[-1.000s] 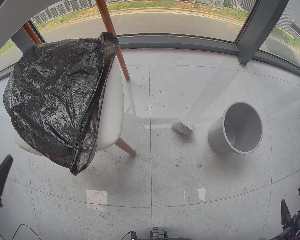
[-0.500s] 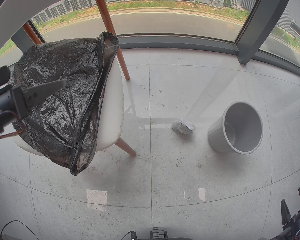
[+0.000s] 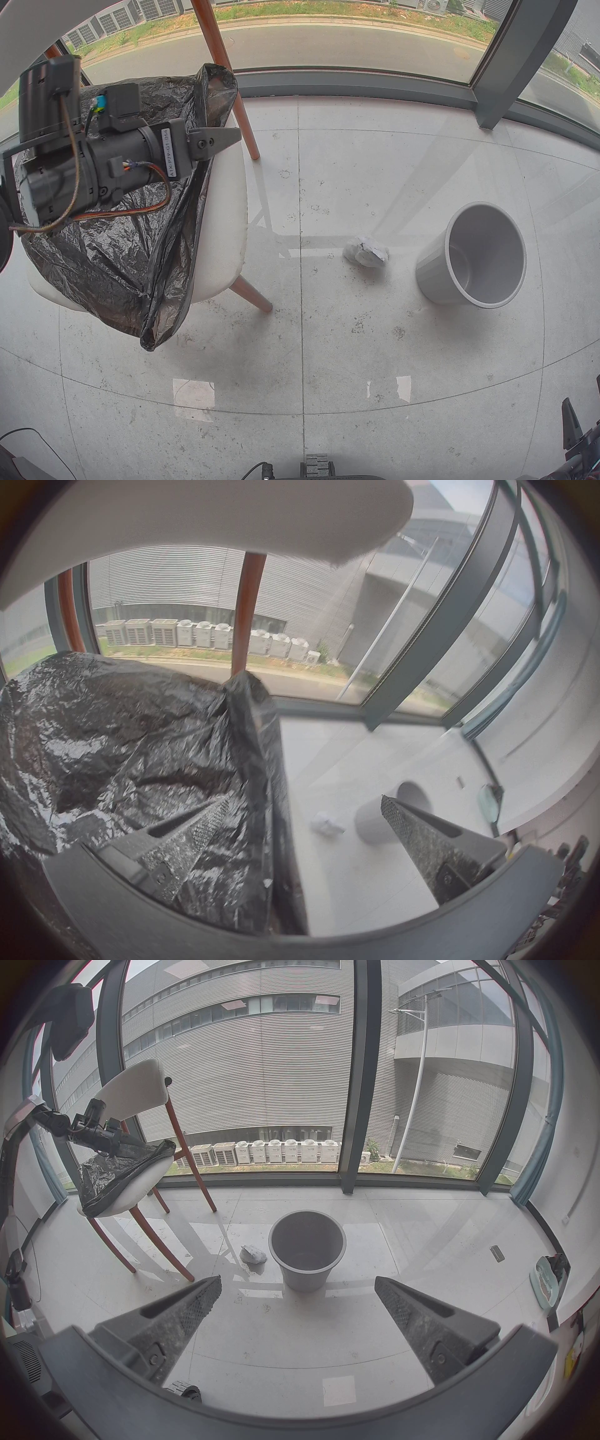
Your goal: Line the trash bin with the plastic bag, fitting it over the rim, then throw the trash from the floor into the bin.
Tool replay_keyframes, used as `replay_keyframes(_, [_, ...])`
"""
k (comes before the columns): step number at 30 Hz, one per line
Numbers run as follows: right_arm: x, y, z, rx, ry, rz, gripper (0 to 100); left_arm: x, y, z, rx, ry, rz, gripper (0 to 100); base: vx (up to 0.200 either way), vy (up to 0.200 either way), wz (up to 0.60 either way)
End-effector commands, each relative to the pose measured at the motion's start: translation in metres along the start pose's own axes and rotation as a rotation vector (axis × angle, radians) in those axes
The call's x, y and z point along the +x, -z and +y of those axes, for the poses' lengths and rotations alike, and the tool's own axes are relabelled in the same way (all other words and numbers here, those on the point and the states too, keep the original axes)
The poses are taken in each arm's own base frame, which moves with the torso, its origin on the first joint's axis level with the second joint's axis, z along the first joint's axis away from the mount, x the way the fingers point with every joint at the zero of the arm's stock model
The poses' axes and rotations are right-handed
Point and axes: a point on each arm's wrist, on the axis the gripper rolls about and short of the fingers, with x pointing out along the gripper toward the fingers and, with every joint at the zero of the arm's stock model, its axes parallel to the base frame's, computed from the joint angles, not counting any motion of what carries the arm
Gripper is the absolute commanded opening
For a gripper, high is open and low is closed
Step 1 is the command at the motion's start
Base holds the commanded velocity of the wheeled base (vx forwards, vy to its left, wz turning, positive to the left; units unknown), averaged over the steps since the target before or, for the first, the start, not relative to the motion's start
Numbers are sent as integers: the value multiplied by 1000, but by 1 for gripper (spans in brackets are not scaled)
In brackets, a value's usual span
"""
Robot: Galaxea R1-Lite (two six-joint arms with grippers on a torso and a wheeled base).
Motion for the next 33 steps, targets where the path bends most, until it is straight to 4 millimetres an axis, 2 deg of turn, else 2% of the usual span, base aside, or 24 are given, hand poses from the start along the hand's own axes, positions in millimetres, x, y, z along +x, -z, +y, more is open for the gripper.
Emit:
replay_keyframes(1, [1,5,0,0,0,17,100,11,0,-10,57,-72,57,100,0,0,0])
replay_keyframes(13, [1,5,0,0,-2,15,100,14,7,-9,63,-96,79,100,0,0,0])
replay_keyframes(17, [1,5,0,0,-2,15,100,22,14,-9,68,-104,104,100,0,0,0])
replay_keyframes(23, [1,5,0,-2,-2,15,100,24,20,-6,76,-179,118,100,0,0,0])
replay_keyframes(24, [1,5,0,-2,-2,15,100,26,21,-5,77,-193,118,0,0,0,0])
replay_keyframes(29, [1,5,0,-2,-2,15,100,32,28,-5,89,-203,139,0,0,0,0])
replay_keyframes(33, [1,5,0,0,-3,15,100,30,25,-4,86,-206,130,0,0,0,0])
